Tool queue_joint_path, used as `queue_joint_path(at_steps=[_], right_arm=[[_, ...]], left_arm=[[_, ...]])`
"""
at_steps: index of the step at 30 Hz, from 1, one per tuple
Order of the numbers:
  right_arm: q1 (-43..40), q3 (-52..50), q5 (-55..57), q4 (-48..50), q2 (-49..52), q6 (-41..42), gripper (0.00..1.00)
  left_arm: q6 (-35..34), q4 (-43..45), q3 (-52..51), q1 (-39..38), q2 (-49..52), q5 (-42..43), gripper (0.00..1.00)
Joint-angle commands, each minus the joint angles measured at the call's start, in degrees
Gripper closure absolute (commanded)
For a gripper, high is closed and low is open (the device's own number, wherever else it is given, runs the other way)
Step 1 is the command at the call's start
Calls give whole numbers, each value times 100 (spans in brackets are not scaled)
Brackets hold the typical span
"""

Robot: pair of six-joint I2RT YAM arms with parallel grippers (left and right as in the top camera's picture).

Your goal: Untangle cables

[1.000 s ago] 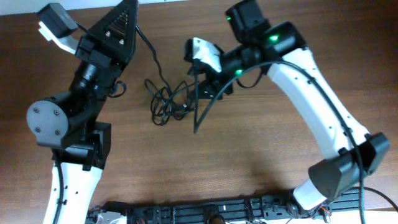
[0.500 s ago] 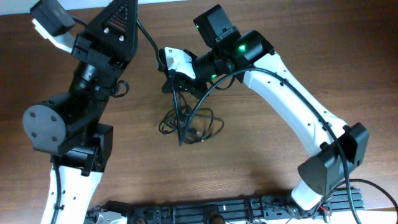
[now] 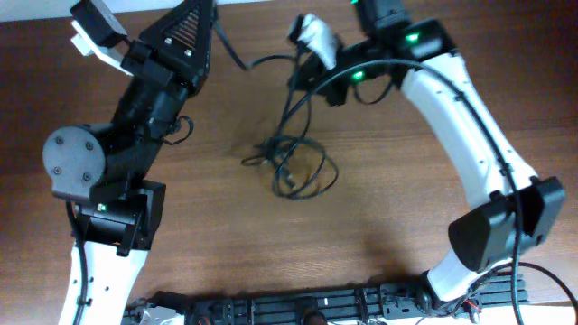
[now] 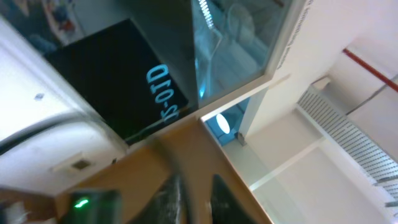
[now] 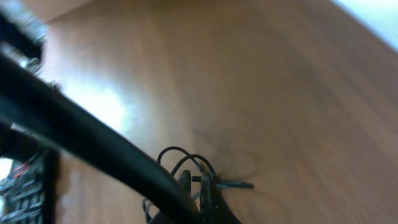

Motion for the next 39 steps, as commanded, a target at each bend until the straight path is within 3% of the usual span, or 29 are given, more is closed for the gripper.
queue_joint_path(at_steps=[1,3,10,16,20,25,29,32,39], right_arm=[[-520,90,61,105,-664,240,96],[-804,201,251,302,-925,664,96],[-1027,271,275,1427,-1812,1707,96],[-1029,271,278,3161,-2406,3875,96],[-1027,271,258,3915,-2601,5005,96],[-1029,271,273,3840,-2645,5029,96],[-1025,271,-20,3842,-2638,5031,96],[-1117,271,1198,3545,-2625,5001,96],[-1115,271,1663,3176,-2623,4723,96]], left_arm=[[511,-181,184,-13,-42,503,64],[619,-407,184,-13,-42,675,59],[1316,-1663,184,-13,-42,1104,56],[2299,-2653,184,-13,33,1558,55],[2468,-2809,184,-13,225,1985,52],[2907,-2754,184,-15,586,2914,47],[3722,-2500,184,-17,1016,4498,35],[3893,-2509,184,-17,1368,5110,34],[4207,-2052,184,-22,1792,6089,28]])
